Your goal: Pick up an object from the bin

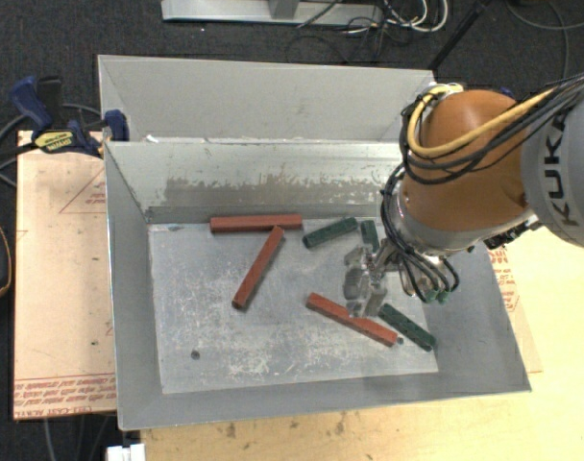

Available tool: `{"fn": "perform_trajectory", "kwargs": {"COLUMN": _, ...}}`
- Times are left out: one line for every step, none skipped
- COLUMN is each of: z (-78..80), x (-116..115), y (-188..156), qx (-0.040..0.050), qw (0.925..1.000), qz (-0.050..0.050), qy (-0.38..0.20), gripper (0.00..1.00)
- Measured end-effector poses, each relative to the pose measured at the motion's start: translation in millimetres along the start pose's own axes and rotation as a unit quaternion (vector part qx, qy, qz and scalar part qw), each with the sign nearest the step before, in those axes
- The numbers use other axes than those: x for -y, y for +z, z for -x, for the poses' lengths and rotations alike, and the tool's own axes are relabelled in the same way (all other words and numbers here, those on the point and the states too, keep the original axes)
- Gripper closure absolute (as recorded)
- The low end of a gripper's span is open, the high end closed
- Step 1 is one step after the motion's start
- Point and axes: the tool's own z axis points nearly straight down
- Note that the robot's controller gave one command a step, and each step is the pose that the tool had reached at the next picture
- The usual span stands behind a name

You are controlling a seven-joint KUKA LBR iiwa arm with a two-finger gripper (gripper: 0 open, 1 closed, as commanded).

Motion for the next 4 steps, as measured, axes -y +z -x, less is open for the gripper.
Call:
{"fn": "perform_trajectory", "kwargs": {"z": 0.0, "x": 0.0, "y": 0.0, "qx": 0.0001, "qw": 1.0, "qz": 0.0, "qy": 0.0, "gripper": 0.0}}
{"fn": "perform_trajectory", "kwargs": {"z": -11.0, "x": 49.9, "y": 155.5, "qx": -0.003, "qw": 1.0, "qz": 0.0, "qy": 0.001, "gripper": 0.0}}
{"fn": "perform_trajectory", "kwargs": {"z": 45.9, "x": 53.6, "y": 149.8, "qx": 0.0022, "qw": 0.996, "qz": 0.0, "qy": 0.089, "gripper": 0.0}}
{"fn": "perform_trajectory", "kwargs": {"z": 45.0, "x": 53.6, "y": 150.1, "qx": 0.0008, "qw": 0.996, "qz": 0.0, "qy": 0.089, "gripper": 1.0}}
